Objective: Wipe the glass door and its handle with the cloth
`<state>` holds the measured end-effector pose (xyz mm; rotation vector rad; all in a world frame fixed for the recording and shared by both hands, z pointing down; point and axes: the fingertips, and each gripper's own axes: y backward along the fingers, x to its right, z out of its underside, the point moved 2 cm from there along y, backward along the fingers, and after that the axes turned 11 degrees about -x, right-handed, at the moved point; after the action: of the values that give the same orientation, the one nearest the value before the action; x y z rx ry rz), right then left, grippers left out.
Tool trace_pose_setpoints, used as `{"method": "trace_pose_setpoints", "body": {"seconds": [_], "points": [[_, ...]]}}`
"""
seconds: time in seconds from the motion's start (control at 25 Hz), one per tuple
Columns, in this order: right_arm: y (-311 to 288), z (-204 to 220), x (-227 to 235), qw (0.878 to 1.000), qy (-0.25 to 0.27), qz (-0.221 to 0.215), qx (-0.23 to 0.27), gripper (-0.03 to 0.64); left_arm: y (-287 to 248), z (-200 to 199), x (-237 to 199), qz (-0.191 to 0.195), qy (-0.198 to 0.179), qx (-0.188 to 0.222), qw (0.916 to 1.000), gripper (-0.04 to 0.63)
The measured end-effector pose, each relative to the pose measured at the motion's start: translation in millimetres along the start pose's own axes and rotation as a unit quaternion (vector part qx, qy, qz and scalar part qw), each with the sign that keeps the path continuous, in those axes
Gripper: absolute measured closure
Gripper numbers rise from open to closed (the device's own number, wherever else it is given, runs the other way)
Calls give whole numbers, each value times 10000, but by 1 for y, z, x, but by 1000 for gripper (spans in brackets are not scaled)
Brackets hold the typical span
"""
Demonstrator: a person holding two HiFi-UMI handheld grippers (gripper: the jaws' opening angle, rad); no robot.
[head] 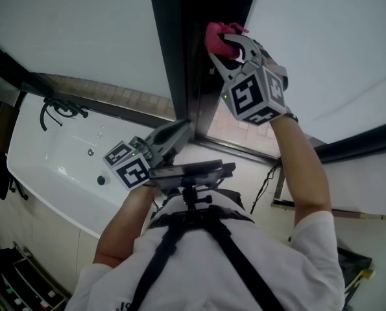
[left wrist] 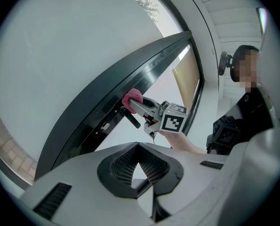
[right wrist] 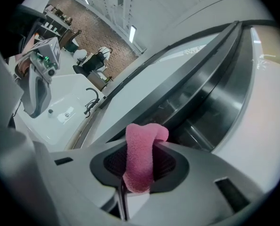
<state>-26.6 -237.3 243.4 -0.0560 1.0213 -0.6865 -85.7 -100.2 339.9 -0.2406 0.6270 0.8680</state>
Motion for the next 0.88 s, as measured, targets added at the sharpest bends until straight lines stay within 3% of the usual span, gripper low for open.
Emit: {"method": "trace_pose_setpoints", "body": {"seconds": [0.44, 0.88], "points": [[-2, 9, -17, 9991, 324, -172, -203, 511, -6, -9, 10, -67, 115, 33, 9999, 603], [19, 31, -17, 9993, 288, -172, -168, 511, -2, -1, 1, 25, 49, -21, 10000, 603]]}}
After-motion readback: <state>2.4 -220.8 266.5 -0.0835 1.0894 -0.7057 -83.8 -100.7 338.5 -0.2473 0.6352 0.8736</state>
